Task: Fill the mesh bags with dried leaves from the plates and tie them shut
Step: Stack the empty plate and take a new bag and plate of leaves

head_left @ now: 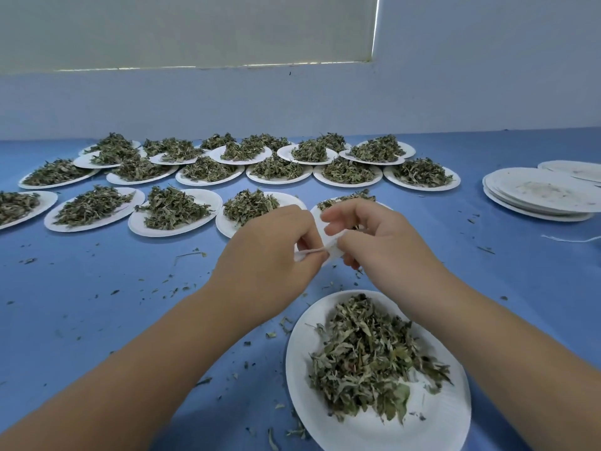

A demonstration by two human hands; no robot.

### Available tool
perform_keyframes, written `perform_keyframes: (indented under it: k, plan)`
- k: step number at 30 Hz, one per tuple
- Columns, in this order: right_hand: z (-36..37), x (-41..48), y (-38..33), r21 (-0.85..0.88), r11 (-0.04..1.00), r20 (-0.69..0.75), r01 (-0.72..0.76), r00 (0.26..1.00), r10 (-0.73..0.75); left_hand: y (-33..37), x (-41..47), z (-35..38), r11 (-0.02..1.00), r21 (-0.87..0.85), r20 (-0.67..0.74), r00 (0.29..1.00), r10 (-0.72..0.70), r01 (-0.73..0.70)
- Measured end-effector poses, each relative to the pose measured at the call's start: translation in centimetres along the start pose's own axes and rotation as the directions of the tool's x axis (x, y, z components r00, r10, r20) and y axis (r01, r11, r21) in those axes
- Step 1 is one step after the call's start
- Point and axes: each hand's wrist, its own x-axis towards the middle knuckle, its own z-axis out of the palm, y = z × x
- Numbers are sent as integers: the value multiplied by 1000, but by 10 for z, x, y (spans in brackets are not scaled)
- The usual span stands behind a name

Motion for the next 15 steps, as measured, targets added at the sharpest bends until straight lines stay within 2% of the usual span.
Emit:
perform_keyframes:
  k: [2, 5, 8, 11, 15]
  plan:
    - [1, 0, 1, -3, 1000, -22, -30, 999, 30, 2, -2, 1, 997, -57, 14, 999, -45, 45]
    - [0, 1, 1, 45, 997, -51, -68, 996, 71, 2, -4, 0, 964, -192, 52, 982, -179, 186]
    - [-1, -3, -1, -12, 1000, -25, -18, 1000, 18, -1, -5, -2, 899, -326, 53, 955, -293, 294]
    - [3, -9, -3, -148, 987, 65, 63, 996, -54, -2, -4, -3, 888, -348, 35, 951, -309, 301]
    - [4, -12, -2, -96, 992, 98, 87, 992, -77, -2, -7, -2, 951, -232, 42, 978, -203, 207]
